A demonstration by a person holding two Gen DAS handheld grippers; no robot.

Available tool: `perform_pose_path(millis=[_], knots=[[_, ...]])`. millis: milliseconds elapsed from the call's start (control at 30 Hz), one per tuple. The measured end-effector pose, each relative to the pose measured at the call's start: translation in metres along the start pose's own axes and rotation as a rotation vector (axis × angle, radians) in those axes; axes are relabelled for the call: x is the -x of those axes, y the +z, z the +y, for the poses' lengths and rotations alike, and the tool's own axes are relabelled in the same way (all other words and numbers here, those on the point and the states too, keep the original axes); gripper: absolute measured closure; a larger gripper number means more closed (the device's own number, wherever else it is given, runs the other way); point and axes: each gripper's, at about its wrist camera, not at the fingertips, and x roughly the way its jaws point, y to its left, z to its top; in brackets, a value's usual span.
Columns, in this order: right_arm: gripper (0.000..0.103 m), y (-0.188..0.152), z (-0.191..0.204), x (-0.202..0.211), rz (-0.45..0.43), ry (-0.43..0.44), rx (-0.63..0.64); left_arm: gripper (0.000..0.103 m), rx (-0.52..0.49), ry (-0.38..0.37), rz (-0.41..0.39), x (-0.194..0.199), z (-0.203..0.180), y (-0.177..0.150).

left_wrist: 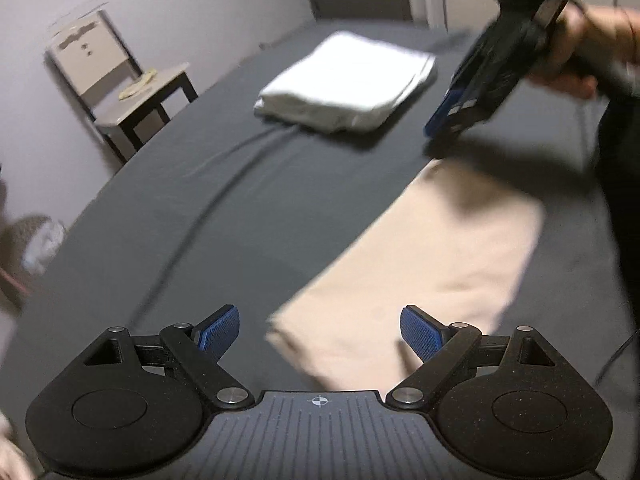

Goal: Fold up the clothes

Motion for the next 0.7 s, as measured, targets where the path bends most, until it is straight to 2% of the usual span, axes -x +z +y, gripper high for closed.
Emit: perform_pose_path(millis=[100,167,233,300,333,367,400,433,567,633,700], knots=[[0.065,-0.008,0.004,0.001,0.002,0.079,-0.084,0.014,0.123,-0.023,-0.08,0.012,-0.028,-0.014],[0.07,-0.014,0.007,0.001,0.005,0.14,-0.138,0.014,0.197,-0.025,-0.121,0.01,-0.045,-0.023],[0.073,-0.017,0.012,-0.003,0.012,0.181,-0.179,0.014,0.24,-0.011,-0.132,0.007,-0.059,-0.031],[0.073,-0.021,0.018,-0.014,0.023,0.191,-0.203,0.014,0.238,0.019,-0.124,-0.001,-0.07,-0.038],[0.073,-0.022,0.016,-0.018,0.029,0.163,-0.216,0.014,0.248,0.023,-0.126,-0.001,-0.071,-0.039],[0.074,-0.025,0.016,-0.025,0.028,0.095,-0.225,0.014,0.259,0.028,-0.129,-0.001,-0.071,-0.041],[0.091,-0.029,0.014,-0.026,0.016,0.031,-0.232,0.014,0.269,0.032,-0.132,-0.001,-0.072,-0.043],[0.099,-0.033,0.011,-0.025,0.001,-0.03,-0.238,0.014,0.279,0.036,-0.135,-0.001,-0.073,-0.045],[0.089,-0.039,0.005,-0.008,-0.078,-0.099,-0.277,0.014,0.319,0.053,-0.146,-0.001,-0.075,-0.053],[0.082,-0.042,0.002,-0.002,-0.095,-0.04,-0.301,0.014,0.366,0.048,-0.168,0.006,-0.073,-0.058],[0.068,-0.044,0.002,-0.001,-0.08,-0.004,-0.325,0.014,0.46,0.031,-0.208,0.015,-0.061,-0.065]])
